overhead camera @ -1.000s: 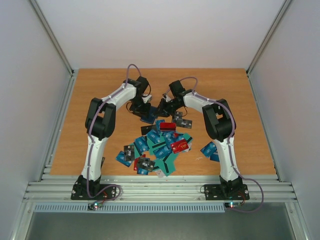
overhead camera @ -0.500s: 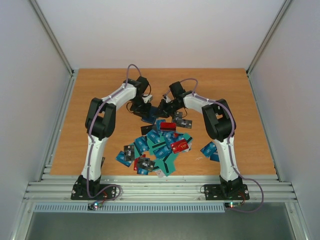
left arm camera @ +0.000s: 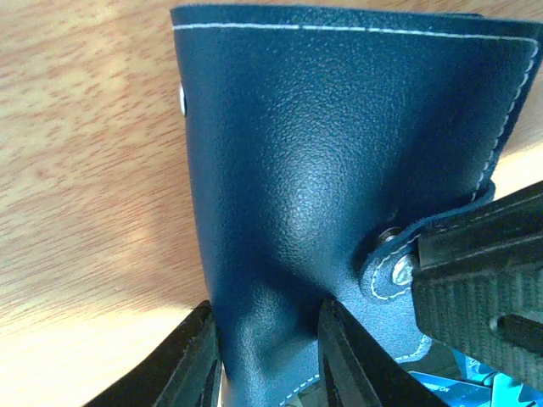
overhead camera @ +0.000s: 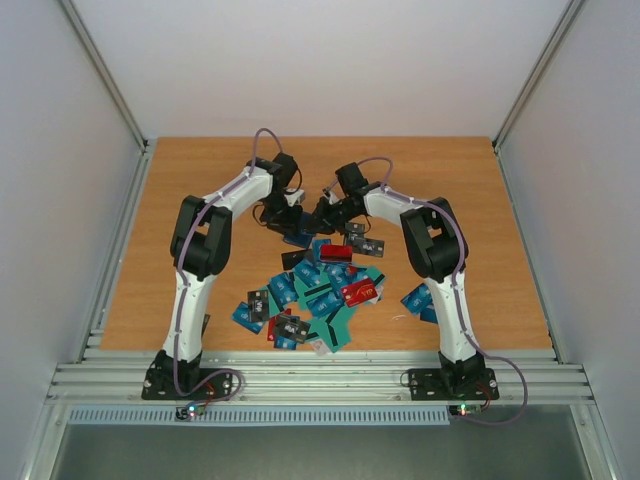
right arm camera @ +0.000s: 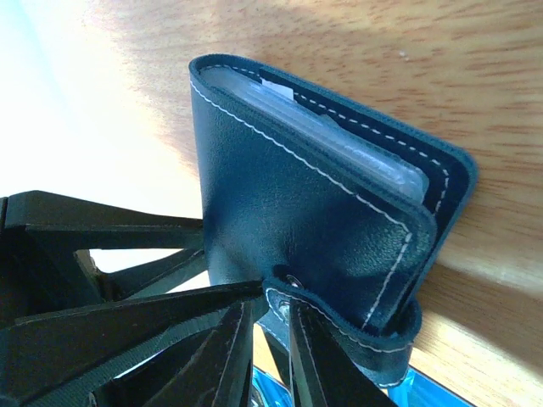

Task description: Put the credit cards into the card holder

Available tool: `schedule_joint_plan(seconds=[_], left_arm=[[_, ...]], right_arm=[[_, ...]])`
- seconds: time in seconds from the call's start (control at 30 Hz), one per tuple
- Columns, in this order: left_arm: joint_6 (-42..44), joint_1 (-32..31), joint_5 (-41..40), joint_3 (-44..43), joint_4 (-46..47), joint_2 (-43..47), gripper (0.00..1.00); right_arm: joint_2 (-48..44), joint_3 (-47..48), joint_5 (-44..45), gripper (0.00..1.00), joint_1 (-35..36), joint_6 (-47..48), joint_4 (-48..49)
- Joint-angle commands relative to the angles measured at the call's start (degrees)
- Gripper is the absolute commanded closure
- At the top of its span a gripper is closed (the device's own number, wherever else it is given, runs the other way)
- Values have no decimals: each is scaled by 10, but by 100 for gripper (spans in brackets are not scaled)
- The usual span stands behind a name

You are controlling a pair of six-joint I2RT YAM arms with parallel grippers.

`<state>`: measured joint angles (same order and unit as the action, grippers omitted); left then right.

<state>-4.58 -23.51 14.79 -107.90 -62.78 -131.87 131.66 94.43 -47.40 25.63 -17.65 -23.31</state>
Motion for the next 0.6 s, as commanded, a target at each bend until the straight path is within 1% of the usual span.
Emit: schedule_joint_plan(seconds=[0.0, 0.23, 0.4, 0.47, 0.57], left_arm=[[-5, -12, -1, 20, 13, -39, 68], [-7, -12, 7, 23, 13, -39, 68], [-15, -12, 22, 24, 14, -42, 68], [-24, -12, 27, 22, 14, -44, 68], [-35, -12, 24, 23, 12, -44, 68]], right_arm=[[22, 11, 25, 86, 6, -5, 5], [17, 19, 46, 86, 6, -3, 8], [-2, 4, 22, 86, 5, -7, 28], [-22, -10, 27, 86, 6, -1, 21], [-53, -34, 50, 86, 6, 18, -16]])
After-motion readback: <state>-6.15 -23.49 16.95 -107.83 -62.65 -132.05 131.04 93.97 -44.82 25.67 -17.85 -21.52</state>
